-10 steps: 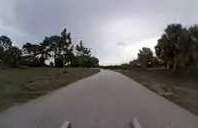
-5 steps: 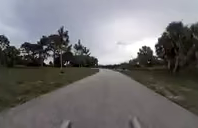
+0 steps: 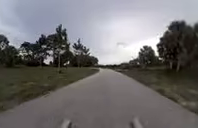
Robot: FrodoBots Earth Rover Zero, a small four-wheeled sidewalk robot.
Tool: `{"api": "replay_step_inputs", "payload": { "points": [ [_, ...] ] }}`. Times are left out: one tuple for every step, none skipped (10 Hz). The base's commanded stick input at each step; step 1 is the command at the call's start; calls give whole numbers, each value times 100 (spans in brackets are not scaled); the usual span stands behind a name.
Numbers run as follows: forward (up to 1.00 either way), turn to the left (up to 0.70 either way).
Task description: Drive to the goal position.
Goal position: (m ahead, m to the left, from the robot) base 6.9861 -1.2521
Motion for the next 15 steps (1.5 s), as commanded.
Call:
{"api": "replay_step_inputs", "payload": {
  "points": [
    [100, 0],
    [100, 0],
    [100, -34],
    [100, -20],
    [100, -6],
    [100, 0],
    [100, 0],
    [100, 0],
    [100, 0],
    [100, 0],
    [100, 0],
    [100, 0],
    [100, 0],
    [100, -4],
    [100, -16]
  ]
}}
